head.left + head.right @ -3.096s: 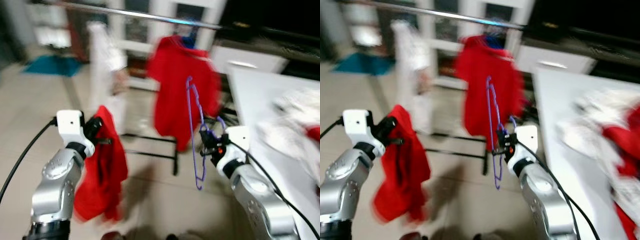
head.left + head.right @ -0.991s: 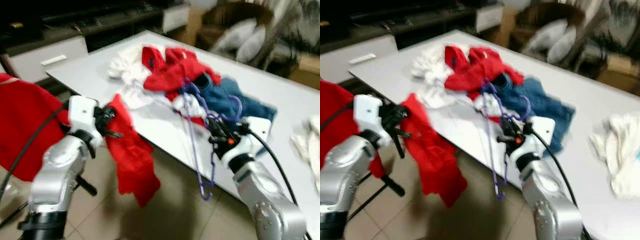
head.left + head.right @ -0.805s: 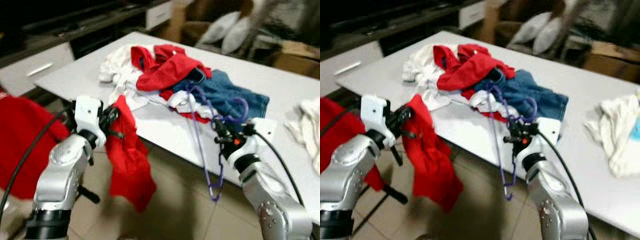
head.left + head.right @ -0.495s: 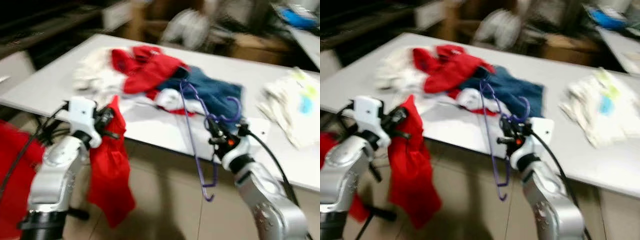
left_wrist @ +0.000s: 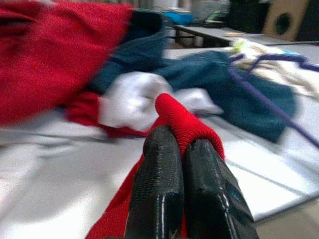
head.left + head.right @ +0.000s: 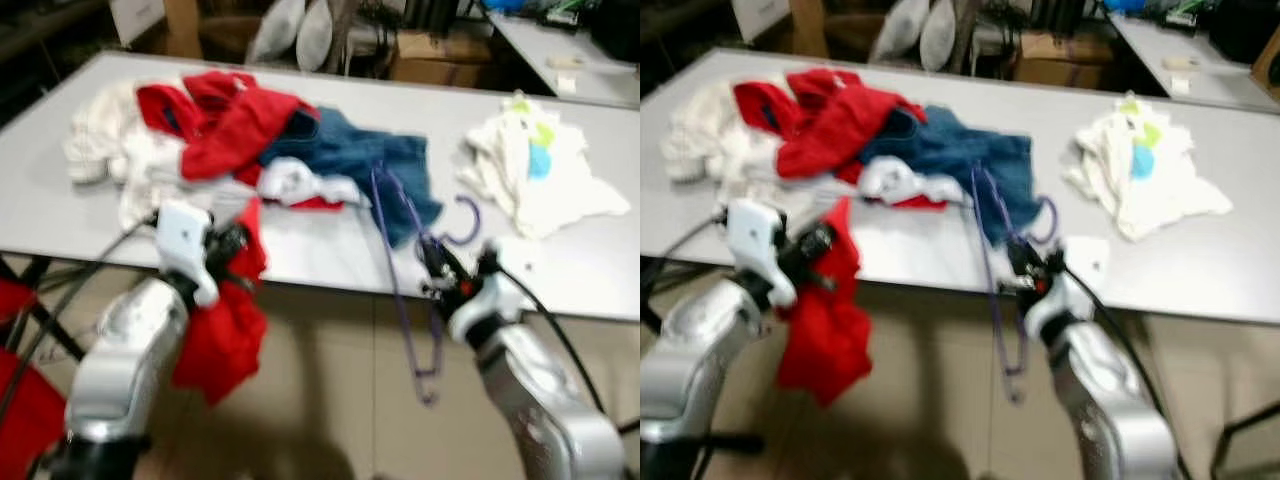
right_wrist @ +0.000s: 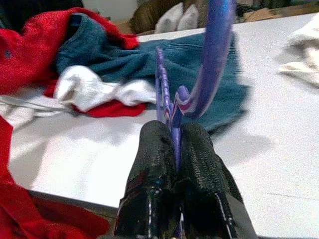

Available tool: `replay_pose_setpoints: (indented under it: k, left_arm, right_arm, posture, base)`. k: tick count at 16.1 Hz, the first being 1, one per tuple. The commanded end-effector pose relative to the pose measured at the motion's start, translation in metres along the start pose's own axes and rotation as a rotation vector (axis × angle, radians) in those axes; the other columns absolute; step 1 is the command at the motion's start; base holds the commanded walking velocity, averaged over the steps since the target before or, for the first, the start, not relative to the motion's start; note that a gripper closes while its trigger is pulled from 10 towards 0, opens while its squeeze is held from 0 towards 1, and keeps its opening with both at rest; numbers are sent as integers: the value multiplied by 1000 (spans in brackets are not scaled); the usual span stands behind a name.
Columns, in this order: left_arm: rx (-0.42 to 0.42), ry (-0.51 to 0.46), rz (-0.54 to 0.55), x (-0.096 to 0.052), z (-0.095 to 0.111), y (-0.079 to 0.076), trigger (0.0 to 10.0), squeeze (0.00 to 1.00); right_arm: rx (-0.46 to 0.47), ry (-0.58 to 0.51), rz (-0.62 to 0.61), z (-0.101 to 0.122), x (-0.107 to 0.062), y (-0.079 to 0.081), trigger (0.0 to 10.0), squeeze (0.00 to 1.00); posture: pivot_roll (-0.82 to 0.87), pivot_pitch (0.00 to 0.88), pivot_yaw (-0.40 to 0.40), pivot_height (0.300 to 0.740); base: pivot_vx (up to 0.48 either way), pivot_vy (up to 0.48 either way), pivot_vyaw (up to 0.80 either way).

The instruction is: Hang hanger

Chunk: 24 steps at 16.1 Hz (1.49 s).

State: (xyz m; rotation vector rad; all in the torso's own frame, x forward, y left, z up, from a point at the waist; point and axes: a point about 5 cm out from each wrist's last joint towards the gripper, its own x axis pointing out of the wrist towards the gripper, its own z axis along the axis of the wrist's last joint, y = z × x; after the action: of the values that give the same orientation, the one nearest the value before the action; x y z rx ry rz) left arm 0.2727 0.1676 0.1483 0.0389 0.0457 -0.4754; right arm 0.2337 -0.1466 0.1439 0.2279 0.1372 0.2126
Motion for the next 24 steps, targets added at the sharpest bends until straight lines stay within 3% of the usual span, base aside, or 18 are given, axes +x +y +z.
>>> replay_pose_setpoints:
  k: [1,5,7,9,12,14,15,17,20,21,24]
  left_arm:
    - [22,-40,-12,-1,10,1,10000,0]
    - [3,-154,-67,8,32,-7,10000,0]
    - [5,-181,-90,13,43,-11,10000,0]
    - [45,-194,-71,24,54,-2,10000,0]
    - [26,-284,-89,46,85,7,10000,0]
    - [60,-321,-143,59,102,5,10000,0]
    - [75,-360,-195,72,122,3,10000,0]
    - [79,-406,-253,84,143,-2,10000,0]
    - [25,-492,-342,102,176,-12,10000,0]
    - [22,-510,-348,105,184,-12,10000,0]
    - [28,-600,-338,115,233,-4,10000,0]
  right_arm:
    - [-14,-28,21,5,-1,3,10000,0]
    - [-56,-69,208,24,-7,6,10000,0]
    - [-73,-88,276,38,-10,-6,10000,0]
    - [-147,-74,374,50,-15,-19,10000,0]
    - [-183,-58,488,69,-30,-31,10000,0]
    - [-201,-6,569,73,-42,-36,10000,0]
    - [-188,25,637,75,-55,-40,10000,0]
    - [-185,38,657,77,-63,-42,10000,0]
    - [-139,17,760,80,-66,-26,10000,0]
    - [-128,17,789,79,-64,-20,10000,0]
    - [-92,49,960,71,-55,9,10000,0]
  posture:
    - [26,0,-15,740]
    - [19,0,-24,740]
    - [34,0,-40,740]
    - [29,0,-36,740]
    - [27,0,-33,740]
    - [28,0,-26,740]
    - [24,0,-18,740]
    - [19,0,-12,740]
    - [7,0,0,740]
    - [4,0,-1,740]
    - [8,0,-6,740]
  base:
    - [0,0,0]
    - [0,0,0]
    - [0,0,0]
    - [266,0,0]
    - [335,0,-154]
    - [356,0,-525]
    - [352,0,0]
    - [356,0,0]
    - [358,0,0]
    - [360,0,0]
    - [345,0,0]
